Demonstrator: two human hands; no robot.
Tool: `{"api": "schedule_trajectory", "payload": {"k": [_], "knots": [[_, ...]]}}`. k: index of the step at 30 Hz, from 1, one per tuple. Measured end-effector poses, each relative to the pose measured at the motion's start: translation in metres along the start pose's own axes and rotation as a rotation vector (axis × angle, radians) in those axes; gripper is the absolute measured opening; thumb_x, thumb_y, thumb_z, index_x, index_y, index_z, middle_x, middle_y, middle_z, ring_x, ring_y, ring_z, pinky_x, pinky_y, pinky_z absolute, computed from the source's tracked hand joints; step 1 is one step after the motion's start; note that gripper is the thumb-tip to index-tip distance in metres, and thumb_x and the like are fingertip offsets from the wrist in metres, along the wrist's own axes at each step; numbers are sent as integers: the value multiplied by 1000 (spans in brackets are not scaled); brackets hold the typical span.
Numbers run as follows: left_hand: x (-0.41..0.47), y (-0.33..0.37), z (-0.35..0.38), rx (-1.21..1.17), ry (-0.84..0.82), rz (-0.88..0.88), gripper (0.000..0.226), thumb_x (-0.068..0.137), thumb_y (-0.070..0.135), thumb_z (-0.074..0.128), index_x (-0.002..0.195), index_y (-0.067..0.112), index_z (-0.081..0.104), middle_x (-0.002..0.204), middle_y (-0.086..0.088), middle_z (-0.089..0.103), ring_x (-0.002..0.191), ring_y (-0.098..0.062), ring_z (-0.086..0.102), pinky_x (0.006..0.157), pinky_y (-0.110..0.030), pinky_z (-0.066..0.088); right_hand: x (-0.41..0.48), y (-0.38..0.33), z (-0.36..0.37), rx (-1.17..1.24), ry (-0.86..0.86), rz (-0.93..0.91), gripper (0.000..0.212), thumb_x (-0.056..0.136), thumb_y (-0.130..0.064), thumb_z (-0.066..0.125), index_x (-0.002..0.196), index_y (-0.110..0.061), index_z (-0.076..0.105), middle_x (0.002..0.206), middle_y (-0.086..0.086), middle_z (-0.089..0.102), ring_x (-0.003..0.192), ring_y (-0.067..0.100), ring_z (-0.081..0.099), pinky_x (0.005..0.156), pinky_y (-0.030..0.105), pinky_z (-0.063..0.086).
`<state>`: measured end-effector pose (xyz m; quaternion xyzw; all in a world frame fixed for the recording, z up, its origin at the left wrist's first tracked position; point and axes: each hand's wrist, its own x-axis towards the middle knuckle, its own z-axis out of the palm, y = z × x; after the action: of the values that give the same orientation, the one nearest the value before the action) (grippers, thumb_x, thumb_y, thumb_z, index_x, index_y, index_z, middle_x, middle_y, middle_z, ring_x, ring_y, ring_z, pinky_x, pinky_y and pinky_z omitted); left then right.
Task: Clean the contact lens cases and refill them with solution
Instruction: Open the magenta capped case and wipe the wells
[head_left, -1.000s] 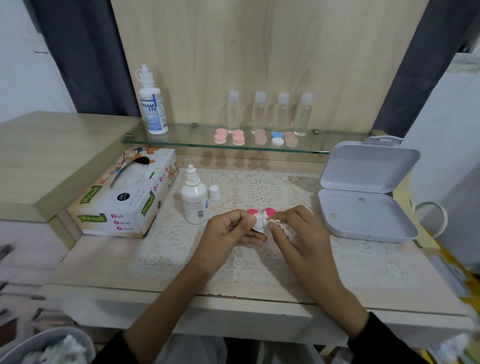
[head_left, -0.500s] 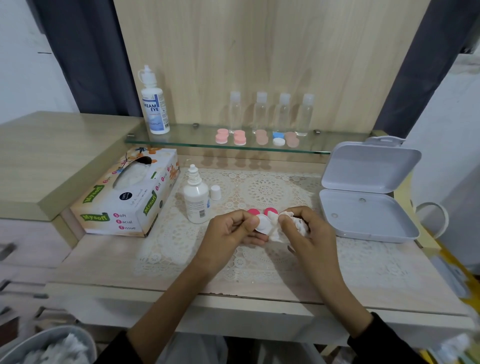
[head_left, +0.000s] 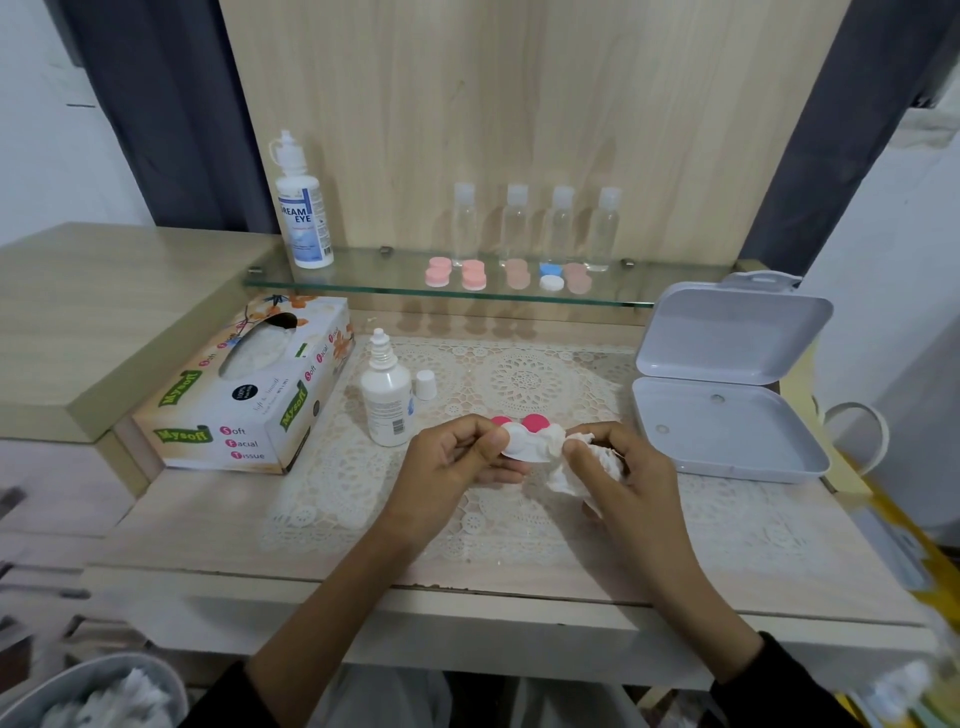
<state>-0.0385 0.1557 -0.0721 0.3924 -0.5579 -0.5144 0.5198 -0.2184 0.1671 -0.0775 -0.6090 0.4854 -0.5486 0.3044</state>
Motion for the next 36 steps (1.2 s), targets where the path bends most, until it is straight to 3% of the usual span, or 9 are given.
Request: {"api": "schedule_trajectory", "payload": {"k": [6,12,17,22,24,26,28,33,36], "knots": [[-2,1,0,-47,-29,18,30,89,16,54,98,-12,59,89,-21,71,85,-29,71,76,-28,57,-5,6,0,6,-52,35,18,83,-25,61,94,-20,73,91,-4,72,86,18,67,77,44,54],[-1,1,1,-62,-60,28,23,93,7,52,109,-8,58,95,-22,68,86,-28,70,76,-29,57,-5,6,-1,70,-65,32,14,84,-26,64,96,-22,71,89,3,71,83,26,66,76,54,53],[-2,2,0,-36,-79,37,22,93,1,52,113,-4,59,99,-22,68,94,-29,69,81,-29,56,-6,3,-2,107,-49,27,11,90,-11,66,97,-19,69,84,3,69,77,25,67,71,49,54],[-4,4,1,18,-54,42,18,87,2,62,105,2,66,107,-7,71,96,-25,69,87,-29,54,-7,2,-2,111,-45,30,17,90,-5,64,96,-20,71,87,5,70,81,26,67,74,47,54],[-5,6,3,48,-27,43,18,82,6,69,99,5,69,103,-4,72,93,-21,69,80,-22,53,-6,3,-2,109,-36,34,14,90,-9,65,96,-20,72,89,2,71,84,23,67,75,41,54],[-5,6,3,64,5,57,17,79,6,73,95,4,70,102,0,73,91,-17,69,75,-18,51,-7,3,-2,89,-15,14,12,84,-24,67,94,-19,72,90,-1,72,84,17,67,74,32,53],[-5,5,2,64,22,71,18,77,3,74,94,2,69,105,1,72,93,-15,69,76,-19,52,-7,4,-2,126,19,26,20,83,-32,67,93,-16,73,88,1,72,80,18,66,71,34,51],[-5,6,2,84,-24,80,33,74,-3,75,104,7,66,108,0,71,99,-15,67,80,-20,52,-8,-2,-7,307,163,93,12,95,-15,58,97,-9,69,93,-3,71,79,10,66,61,21,50],[-6,6,2,79,-34,68,37,72,-5,76,104,11,69,108,2,71,99,-14,68,81,-20,52,-9,-9,-6,383,133,106,13,95,-9,55,99,-3,67,92,-5,71,78,6,66,60,16,50]]}}
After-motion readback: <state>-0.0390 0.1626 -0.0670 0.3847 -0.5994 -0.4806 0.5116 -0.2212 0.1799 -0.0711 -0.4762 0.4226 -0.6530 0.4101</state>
